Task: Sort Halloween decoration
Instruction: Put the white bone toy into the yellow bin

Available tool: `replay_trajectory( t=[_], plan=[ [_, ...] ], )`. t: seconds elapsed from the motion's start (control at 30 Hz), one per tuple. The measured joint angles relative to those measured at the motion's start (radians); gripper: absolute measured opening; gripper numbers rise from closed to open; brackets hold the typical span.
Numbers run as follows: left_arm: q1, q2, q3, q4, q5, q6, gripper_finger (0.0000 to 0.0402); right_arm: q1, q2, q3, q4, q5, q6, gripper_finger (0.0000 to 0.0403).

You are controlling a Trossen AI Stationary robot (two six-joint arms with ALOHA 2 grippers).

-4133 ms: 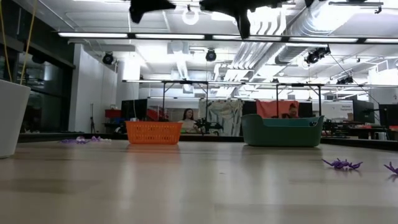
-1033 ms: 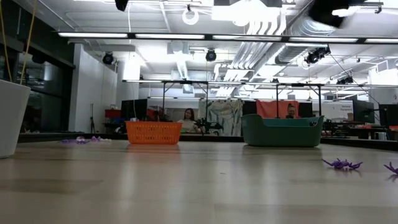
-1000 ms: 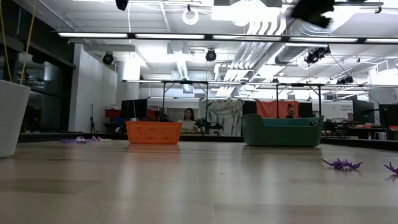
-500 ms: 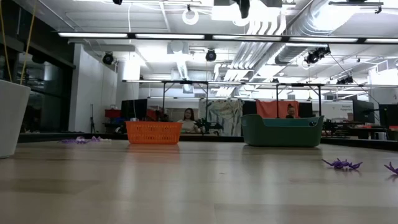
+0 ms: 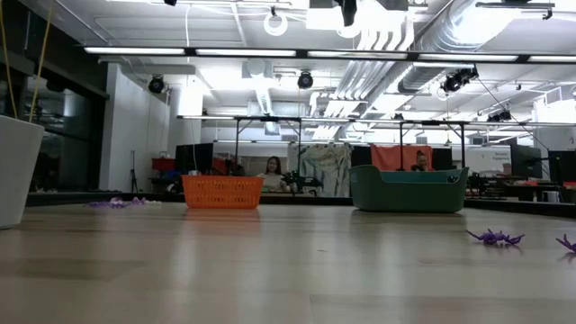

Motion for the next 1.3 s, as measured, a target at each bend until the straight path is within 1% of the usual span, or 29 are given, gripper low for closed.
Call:
replay_trajectory(
  t=[0.07,0.13,0.2,0.33,0.4,0.57,0.67,0.83,1.3],
  plan=[
    [0.0,0.0,0.0,-0.005,0.004,0.029,0.015,0.0,0.0,0.0,0.0,0.0,0.002,0.0001],
    [0.0,0.0,0.0,-0.006,0.005,0.067,0.0133,0.0,0.0,0.0,-0.002,0.0,0.001,0.0001],
    [0.0,0.0,0.0,-0.005,0.005,0.097,0.0105,0.0,0.0,0.0,-0.004,-0.003,0.003,0.0001],
    [0.006,0.0,0.0,-0.005,-0.002,0.171,0.0032,0.0,0.0,0.0,-0.004,-0.039,0.003,0.0001],
    [0.018,0.0,0.0,-0.016,-0.003,0.209,0.0009,0.0,0.0,0.0,-0.004,-0.058,0.003,0.0001],
    [0.06,0.01,0.0,-0.073,-0.004,0.232,0.0012,0.001,0.0,0.0,-0.004,-0.075,0.0,0.0],
    [0.082,0.011,0.0,-0.067,-0.004,0.226,0.0003,0.001,0.0,0.0,-0.004,-0.075,-0.011,0.0],
    [0.105,0.011,0.0,-0.056,-0.001,0.196,0.0004,0.001,0.0,0.0,-0.004,-0.075,-0.042,0.0],
    [0.107,0.012,0.0,-0.057,0.006,0.189,0.0003,0.001,0.0,0.0,-0.004,-0.075,-0.061,0.0]
  ],
)
